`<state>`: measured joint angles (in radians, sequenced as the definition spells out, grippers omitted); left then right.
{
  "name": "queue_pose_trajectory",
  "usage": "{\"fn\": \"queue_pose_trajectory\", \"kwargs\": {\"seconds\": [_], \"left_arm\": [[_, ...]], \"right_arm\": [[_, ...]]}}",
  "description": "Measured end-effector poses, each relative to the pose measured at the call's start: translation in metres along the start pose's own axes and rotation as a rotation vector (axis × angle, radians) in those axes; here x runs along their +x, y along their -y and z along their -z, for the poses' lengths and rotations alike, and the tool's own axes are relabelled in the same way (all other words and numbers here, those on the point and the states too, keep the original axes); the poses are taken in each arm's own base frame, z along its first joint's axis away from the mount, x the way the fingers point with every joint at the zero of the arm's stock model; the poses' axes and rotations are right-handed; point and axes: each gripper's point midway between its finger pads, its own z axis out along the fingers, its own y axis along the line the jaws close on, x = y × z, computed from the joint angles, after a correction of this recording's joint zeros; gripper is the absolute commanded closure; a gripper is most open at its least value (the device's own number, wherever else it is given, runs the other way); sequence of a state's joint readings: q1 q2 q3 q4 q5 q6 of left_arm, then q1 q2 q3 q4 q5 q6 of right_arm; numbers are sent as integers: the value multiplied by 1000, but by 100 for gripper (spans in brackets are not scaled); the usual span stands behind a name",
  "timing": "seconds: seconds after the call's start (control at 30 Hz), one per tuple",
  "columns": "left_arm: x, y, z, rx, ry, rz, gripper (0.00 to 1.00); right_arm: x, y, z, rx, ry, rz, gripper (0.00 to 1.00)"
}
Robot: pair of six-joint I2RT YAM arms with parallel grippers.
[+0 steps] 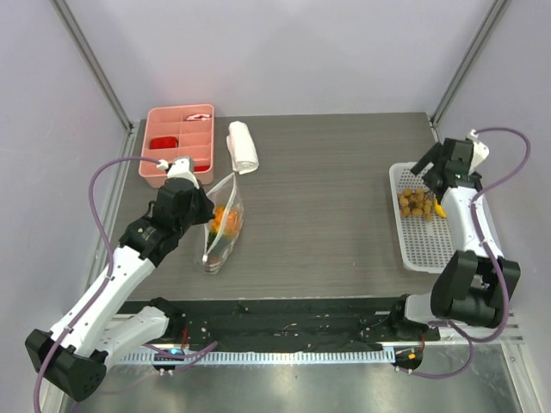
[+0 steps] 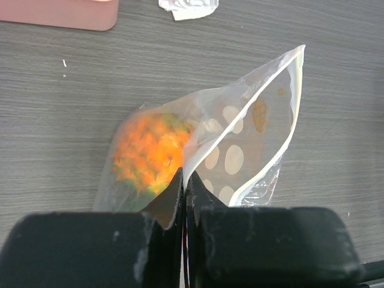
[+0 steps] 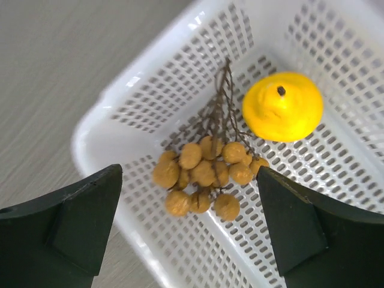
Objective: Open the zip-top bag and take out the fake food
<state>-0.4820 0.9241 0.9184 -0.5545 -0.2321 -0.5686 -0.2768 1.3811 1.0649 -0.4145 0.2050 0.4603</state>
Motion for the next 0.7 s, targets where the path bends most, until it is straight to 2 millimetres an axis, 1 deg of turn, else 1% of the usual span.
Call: {"fn": "queue_pose_trajectory", "kwargs": {"seconds": [0.07,0.13,0.17,0.2,0.27,0.33,0.37,0.4,0.43,0.47,0.5,0.53,0.57,0.63,0.67,0.7], "left_arm": [[-3,0,3,2,13,4,100],[-7,-1,8,3,35,13,100],[-10,-2,11,-1,51,20,100],[-13,-3,14,-5,67,29,100],[-19,-7,20,-15,102,50,100],[-24,-11,26,-28,133,65,100],[-25,-14,29,-36,145,72,100],[-26,-17,33,-45,159,82,99],[-27,-20,37,-53,173,90,99],[-29,-22,40,-57,186,98,99],[-30,-23,42,-60,194,104,99],[-31,-24,43,-62,198,112,100],[-31,-24,43,-63,198,119,100],[-29,-24,41,-67,191,141,100],[-27,-23,38,-70,185,148,100],[-24,-23,34,-69,177,157,100]], "right_arm": [[-20,-19,30,-1,92,65,0],[-29,-42,64,-34,166,118,0],[-29,-58,86,-72,202,148,0],[-26,-72,102,-118,218,168,0],[-11,-111,140,-271,226,213,1],[16,-153,176,-475,180,242,5],[28,-169,188,-552,155,249,5],[43,-188,203,-644,119,256,8],[60,-207,217,-731,80,270,12],[79,-225,228,-803,42,290,13],[96,-240,239,-863,6,310,17],[122,-258,254,-936,-50,348,19],[143,-271,265,-990,-98,380,19],[191,-298,292,-1098,-204,443,32],[207,-305,301,-1133,-237,463,40],[226,-313,314,-1179,-284,478,49]]}}
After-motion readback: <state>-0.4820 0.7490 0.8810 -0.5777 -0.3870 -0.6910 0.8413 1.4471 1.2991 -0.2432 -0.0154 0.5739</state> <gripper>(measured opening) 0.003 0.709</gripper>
